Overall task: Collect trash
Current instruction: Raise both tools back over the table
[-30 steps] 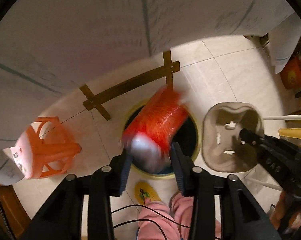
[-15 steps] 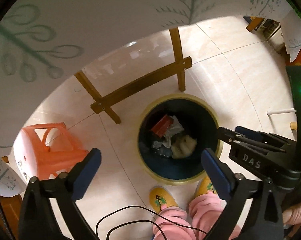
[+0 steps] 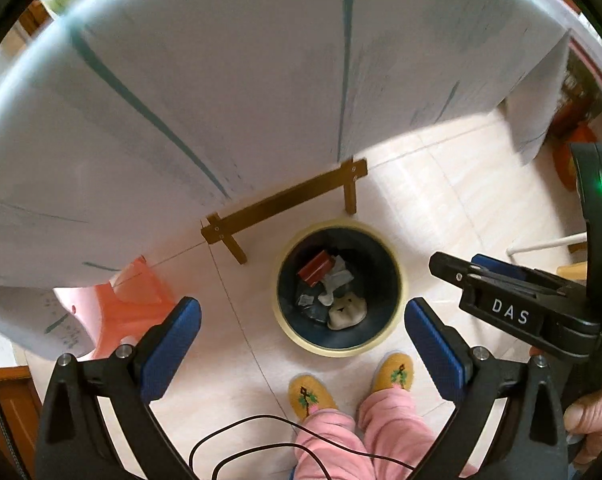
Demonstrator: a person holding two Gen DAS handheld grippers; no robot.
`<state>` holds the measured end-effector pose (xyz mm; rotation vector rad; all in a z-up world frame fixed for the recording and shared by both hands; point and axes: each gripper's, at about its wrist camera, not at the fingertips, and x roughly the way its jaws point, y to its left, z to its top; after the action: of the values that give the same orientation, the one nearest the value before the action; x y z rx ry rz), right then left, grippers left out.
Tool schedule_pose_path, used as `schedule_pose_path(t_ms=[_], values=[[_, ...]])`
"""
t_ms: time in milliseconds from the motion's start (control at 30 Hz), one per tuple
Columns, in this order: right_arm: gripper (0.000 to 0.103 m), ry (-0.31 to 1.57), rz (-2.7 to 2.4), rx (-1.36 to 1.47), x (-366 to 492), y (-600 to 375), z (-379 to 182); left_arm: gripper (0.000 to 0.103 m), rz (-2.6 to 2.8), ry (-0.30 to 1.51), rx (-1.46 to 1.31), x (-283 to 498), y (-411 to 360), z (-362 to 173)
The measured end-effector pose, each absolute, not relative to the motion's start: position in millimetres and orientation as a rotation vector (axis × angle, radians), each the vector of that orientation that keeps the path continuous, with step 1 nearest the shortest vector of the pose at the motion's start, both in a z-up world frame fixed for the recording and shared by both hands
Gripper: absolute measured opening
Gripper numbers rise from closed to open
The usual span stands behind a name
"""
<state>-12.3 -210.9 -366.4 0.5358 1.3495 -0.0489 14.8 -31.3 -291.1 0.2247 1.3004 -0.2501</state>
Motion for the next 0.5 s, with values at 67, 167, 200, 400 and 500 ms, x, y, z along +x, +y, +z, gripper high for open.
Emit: schedule_pose_path(t_ms=[67,167,200,400,500], values=[[0.056,1.334,-0.039,0.526,-16.5,-213.0,-342.0,0.101,-0.254,1.277,0.198,11.1,-28.4,-260.2],[0.056,1.308,-0.011,0.508,-22.2,-215.7,-302.0,0.101,-0.260,1.246,0.174,7.6,-27.0,-221.7],[0.056,1.302,-0.002,0.502,-23.7,-216.1,-290.4,0.101,-0.262,1.233,0.161,5.6,-26.1,-206.1],[0.056,1.235,0.067,0.460,-30.7,-218.1,-214.8,0.101,-0.283,1.175,0.091,-5.0,-26.0,-132.1],[0.056,1.187,0.101,0.436,-33.4,-219.4,-177.7,0.101,-0.288,1.122,0.063,-7.8,-28.4,-98.9]])
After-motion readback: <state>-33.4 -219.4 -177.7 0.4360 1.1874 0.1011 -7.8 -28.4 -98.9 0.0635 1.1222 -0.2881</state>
